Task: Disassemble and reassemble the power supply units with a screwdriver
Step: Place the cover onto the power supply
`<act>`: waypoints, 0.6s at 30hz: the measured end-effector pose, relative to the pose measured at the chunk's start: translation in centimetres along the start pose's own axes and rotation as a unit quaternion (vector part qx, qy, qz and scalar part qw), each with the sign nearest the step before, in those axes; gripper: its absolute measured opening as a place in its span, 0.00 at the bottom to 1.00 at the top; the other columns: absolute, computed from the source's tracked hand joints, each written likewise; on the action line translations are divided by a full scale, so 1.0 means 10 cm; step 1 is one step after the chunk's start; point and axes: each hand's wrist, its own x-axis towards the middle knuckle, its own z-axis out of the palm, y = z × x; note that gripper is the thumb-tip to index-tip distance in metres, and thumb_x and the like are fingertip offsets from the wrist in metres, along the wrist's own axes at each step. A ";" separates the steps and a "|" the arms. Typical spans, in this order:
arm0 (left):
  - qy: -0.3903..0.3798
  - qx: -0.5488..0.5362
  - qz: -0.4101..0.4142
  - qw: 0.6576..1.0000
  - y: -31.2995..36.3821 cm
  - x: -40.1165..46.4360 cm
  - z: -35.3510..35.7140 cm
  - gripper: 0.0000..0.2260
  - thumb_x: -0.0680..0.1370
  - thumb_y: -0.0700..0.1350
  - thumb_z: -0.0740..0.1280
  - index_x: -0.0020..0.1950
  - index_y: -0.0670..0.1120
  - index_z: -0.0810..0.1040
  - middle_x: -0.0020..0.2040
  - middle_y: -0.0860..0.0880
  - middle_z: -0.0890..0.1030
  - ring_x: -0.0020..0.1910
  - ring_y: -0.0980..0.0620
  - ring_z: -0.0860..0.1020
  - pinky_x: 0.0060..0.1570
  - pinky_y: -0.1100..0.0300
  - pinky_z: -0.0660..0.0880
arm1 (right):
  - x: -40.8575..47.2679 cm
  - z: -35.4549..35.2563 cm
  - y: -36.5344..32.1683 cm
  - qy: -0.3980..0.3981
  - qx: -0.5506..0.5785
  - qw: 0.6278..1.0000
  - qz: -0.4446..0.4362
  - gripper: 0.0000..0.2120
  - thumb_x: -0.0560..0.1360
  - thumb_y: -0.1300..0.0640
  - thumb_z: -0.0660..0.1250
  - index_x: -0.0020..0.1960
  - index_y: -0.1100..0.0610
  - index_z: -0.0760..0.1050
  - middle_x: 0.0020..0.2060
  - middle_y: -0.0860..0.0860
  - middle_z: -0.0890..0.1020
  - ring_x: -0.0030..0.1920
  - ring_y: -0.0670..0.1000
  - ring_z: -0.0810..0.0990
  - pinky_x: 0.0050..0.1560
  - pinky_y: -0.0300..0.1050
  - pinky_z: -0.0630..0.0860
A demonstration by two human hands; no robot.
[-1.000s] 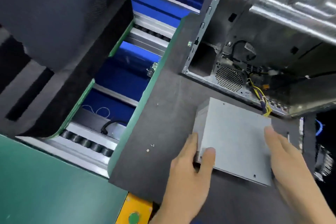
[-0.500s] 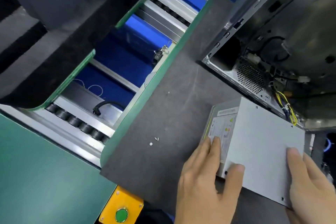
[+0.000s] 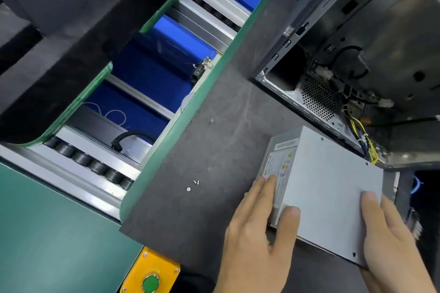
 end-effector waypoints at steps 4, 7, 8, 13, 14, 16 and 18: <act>-0.018 -0.006 0.001 1.000 -0.03 0.01 -0.01 0.24 0.74 0.67 0.58 0.70 0.67 0.62 0.74 0.66 0.65 0.73 0.71 0.60 0.74 0.64 0.61 | 0.01 0.02 0.06 -0.003 0.002 1.000 0.001 0.10 0.81 0.39 0.58 0.53 0.38 0.77 0.46 0.32 0.82 0.51 0.44 0.80 0.56 0.52 0.75; -0.034 -0.009 0.000 0.999 -0.03 0.03 -0.02 0.23 0.75 0.66 0.58 0.69 0.69 0.60 0.72 0.71 0.62 0.73 0.73 0.58 0.73 0.71 0.57 | 0.03 0.02 0.08 -0.010 0.002 1.000 -0.002 0.11 0.81 0.40 0.57 0.52 0.38 0.77 0.49 0.35 0.81 0.52 0.44 0.79 0.57 0.51 0.73; -0.038 -0.013 -0.002 0.999 -0.03 0.03 -0.03 0.23 0.75 0.68 0.58 0.69 0.70 0.60 0.71 0.74 0.62 0.74 0.73 0.57 0.71 0.74 0.57 | 0.03 0.02 0.09 -0.010 0.007 1.000 0.001 0.11 0.81 0.40 0.58 0.50 0.38 0.78 0.47 0.35 0.81 0.51 0.43 0.79 0.55 0.50 0.72; -0.067 -0.023 -0.013 0.997 -0.08 0.05 -0.13 0.28 0.71 0.73 0.63 0.68 0.70 0.62 0.71 0.72 0.64 0.73 0.72 0.59 0.71 0.72 0.60 | 0.02 0.02 0.14 -0.028 0.020 0.999 0.015 0.15 0.80 0.39 0.59 0.49 0.46 0.80 0.45 0.40 0.84 0.48 0.45 0.82 0.44 0.45 0.74; -0.076 -0.009 -0.006 0.997 -0.08 0.05 -0.15 0.29 0.71 0.72 0.64 0.69 0.70 0.60 0.72 0.71 0.63 0.73 0.73 0.58 0.71 0.73 0.59 | 0.02 0.02 0.15 -0.027 0.023 0.999 0.017 0.16 0.79 0.39 0.60 0.49 0.47 0.80 0.46 0.41 0.84 0.47 0.45 0.82 0.44 0.45 0.75; -0.086 0.001 -0.008 0.996 -0.08 0.07 -0.18 0.29 0.69 0.70 0.63 0.68 0.70 0.60 0.72 0.69 0.64 0.72 0.74 0.58 0.71 0.71 0.61 | 0.02 0.01 0.17 -0.035 0.045 0.998 0.022 0.15 0.78 0.38 0.61 0.50 0.45 0.82 0.47 0.43 0.86 0.49 0.49 0.84 0.52 0.50 0.78; -0.092 -0.007 -0.019 0.996 -0.07 0.09 -0.21 0.28 0.68 0.69 0.63 0.67 0.71 0.61 0.71 0.70 0.66 0.71 0.74 0.62 0.71 0.68 0.64 | 0.01 -0.01 0.16 -0.048 0.064 0.996 0.026 0.12 0.77 0.37 0.63 0.50 0.41 0.82 0.47 0.44 0.86 0.49 0.51 0.85 0.56 0.56 0.78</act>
